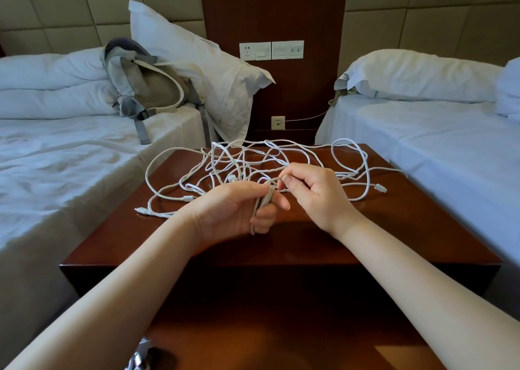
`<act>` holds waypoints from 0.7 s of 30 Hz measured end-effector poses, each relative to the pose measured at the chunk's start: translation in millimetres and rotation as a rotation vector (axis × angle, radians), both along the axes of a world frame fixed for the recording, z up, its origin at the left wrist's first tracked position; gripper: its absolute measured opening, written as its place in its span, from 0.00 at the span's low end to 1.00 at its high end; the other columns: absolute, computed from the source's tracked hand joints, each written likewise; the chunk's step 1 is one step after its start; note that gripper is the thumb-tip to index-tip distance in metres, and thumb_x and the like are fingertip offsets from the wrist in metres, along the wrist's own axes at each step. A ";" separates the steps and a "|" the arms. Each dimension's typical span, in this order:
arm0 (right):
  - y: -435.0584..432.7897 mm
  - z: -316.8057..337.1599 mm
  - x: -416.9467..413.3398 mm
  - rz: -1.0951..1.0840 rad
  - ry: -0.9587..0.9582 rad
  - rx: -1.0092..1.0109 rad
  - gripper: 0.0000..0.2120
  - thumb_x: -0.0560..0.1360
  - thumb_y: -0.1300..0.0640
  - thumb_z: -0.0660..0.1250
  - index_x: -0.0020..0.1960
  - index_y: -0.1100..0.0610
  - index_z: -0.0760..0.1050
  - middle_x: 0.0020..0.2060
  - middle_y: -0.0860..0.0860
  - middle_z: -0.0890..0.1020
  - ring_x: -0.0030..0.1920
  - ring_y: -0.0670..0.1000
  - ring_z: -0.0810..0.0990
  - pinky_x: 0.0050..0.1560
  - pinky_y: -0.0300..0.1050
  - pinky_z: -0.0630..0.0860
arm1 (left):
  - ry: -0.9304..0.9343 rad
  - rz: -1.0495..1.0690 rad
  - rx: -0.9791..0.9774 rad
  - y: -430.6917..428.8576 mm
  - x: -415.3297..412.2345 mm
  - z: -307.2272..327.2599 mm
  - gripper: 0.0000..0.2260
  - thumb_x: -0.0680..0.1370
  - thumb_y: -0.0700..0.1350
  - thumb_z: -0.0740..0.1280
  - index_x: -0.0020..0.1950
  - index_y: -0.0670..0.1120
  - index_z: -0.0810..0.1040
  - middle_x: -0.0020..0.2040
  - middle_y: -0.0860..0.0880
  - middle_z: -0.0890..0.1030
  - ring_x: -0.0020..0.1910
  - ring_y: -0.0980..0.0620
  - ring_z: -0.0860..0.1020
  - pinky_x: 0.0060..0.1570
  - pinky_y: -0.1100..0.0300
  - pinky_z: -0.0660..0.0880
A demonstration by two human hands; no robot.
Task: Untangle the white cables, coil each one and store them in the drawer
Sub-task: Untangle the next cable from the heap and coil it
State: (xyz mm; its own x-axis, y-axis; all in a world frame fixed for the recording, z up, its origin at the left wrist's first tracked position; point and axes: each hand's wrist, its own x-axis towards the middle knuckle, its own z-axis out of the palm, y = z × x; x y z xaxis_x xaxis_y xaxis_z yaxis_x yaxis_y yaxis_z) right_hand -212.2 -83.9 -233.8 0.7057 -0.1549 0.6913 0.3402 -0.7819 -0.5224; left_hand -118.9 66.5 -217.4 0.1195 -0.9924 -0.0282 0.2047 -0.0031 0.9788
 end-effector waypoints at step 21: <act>5.3 -2.5 2.4 -0.076 0.107 -0.091 0.12 0.80 0.53 0.56 0.42 0.50 0.75 0.28 0.44 0.74 0.30 0.46 0.73 0.33 0.43 0.69 | -0.228 0.435 -0.041 -16.0 -5.2 -4.8 0.20 0.82 0.45 0.51 0.31 0.43 0.67 0.20 0.52 0.59 0.17 0.57 0.56 0.20 0.68 0.52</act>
State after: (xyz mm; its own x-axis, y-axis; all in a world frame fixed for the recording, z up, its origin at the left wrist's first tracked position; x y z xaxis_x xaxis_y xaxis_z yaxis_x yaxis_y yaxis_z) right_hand -209.8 -78.7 -236.3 0.7646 -0.1511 0.6265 0.2241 -0.8491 -0.4783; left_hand -124.1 50.5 -222.2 0.5219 -0.8487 0.0853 -0.0414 0.0747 0.9963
